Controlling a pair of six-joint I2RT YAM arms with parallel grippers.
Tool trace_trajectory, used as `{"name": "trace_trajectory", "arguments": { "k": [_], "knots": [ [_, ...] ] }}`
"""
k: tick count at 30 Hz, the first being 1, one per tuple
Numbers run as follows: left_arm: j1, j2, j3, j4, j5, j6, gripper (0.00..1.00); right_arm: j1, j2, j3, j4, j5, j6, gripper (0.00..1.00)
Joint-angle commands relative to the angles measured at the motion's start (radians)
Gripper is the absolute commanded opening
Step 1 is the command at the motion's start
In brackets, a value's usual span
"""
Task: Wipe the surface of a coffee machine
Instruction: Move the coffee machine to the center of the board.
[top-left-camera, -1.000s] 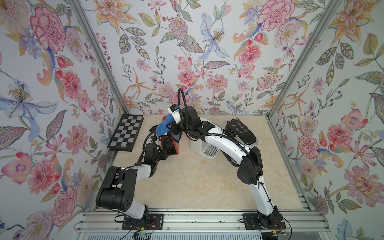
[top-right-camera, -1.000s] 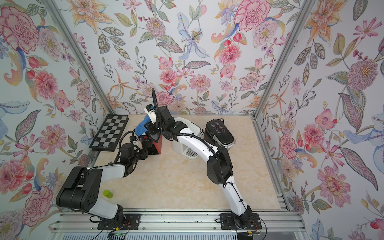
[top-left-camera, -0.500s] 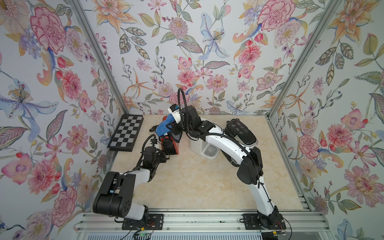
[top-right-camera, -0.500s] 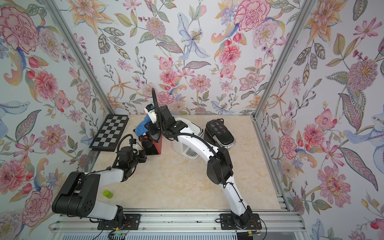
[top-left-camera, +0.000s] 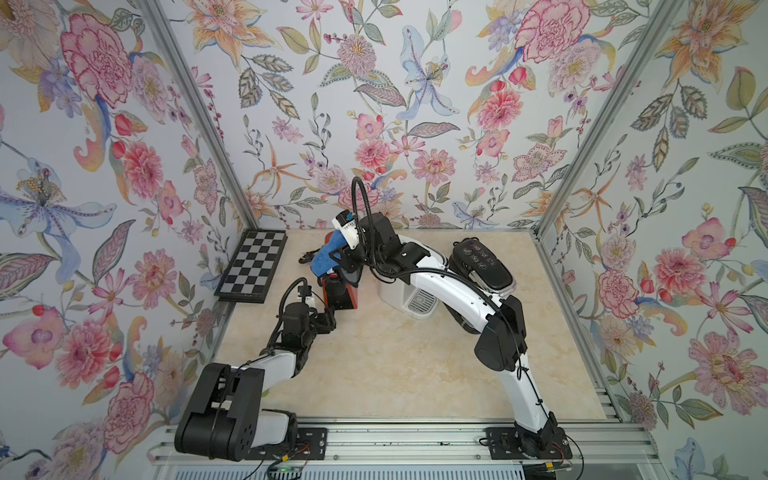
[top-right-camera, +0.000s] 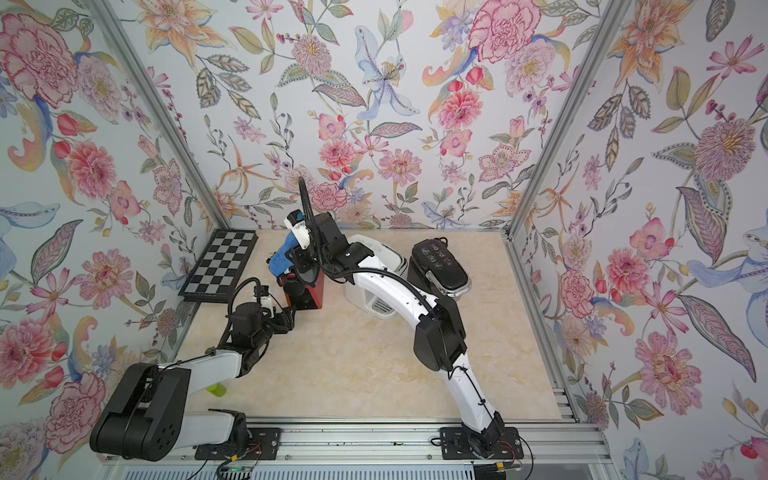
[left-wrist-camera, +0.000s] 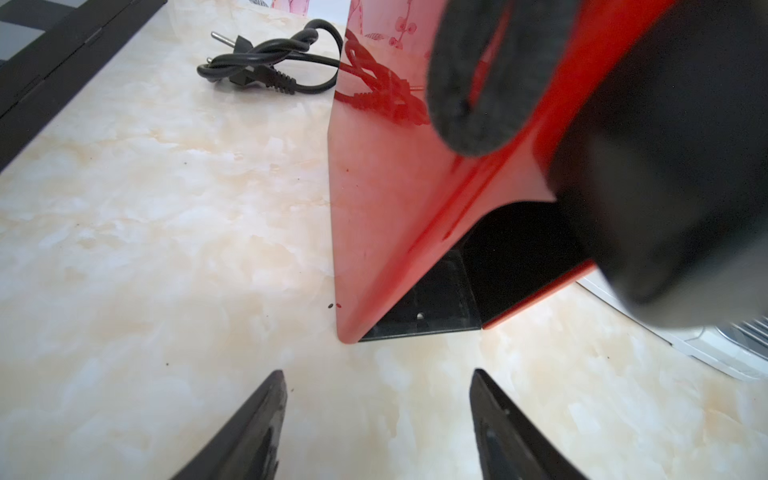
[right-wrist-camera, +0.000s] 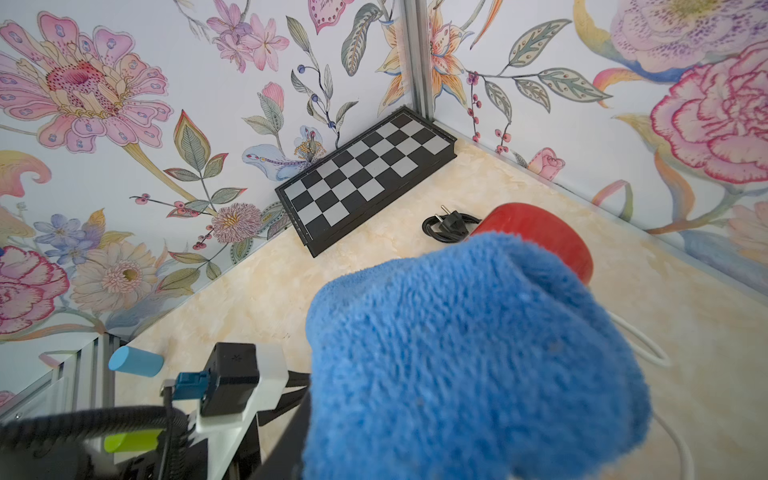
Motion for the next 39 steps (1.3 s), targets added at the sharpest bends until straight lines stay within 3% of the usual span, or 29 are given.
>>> {"name": "trace_trajectory", "arguments": {
  "k": [1,11,18,21,25,28,32,39],
  "knots": [
    [0.007,0.048,0.016,0.1,0.034,0.026,0.74,0.0,-0.059,-0.003,-0.001,-0.001,-0.006,0.36],
    [-0.002,0.15,0.07,0.241,-0.129,-0.035,0.74,-0.014,-0.093,-0.048,0.0,-0.022,0.002,0.36],
    [-0.037,0.276,0.143,0.263,-0.157,-0.066,0.69,-0.03,-0.095,-0.056,0.0,-0.043,0.002,0.36],
    [-0.037,0.304,0.156,0.278,-0.169,-0.079,0.63,-0.042,-0.1,-0.066,0.0,-0.054,0.008,0.36],
    [-0.043,0.335,0.178,0.296,-0.174,-0.082,0.45,-0.052,-0.107,-0.073,0.0,-0.071,0.016,0.36],
    [-0.049,0.355,0.199,0.285,-0.173,-0.08,0.4,-0.055,-0.11,-0.074,0.0,-0.075,0.016,0.36],
    [-0.049,0.38,0.2,0.305,-0.152,-0.094,0.26,-0.057,-0.111,-0.074,0.0,-0.078,0.019,0.36],
    [-0.057,0.372,0.14,0.354,-0.121,-0.117,0.18,-0.067,-0.127,-0.091,-0.001,-0.084,0.017,0.36]
  ]
}}
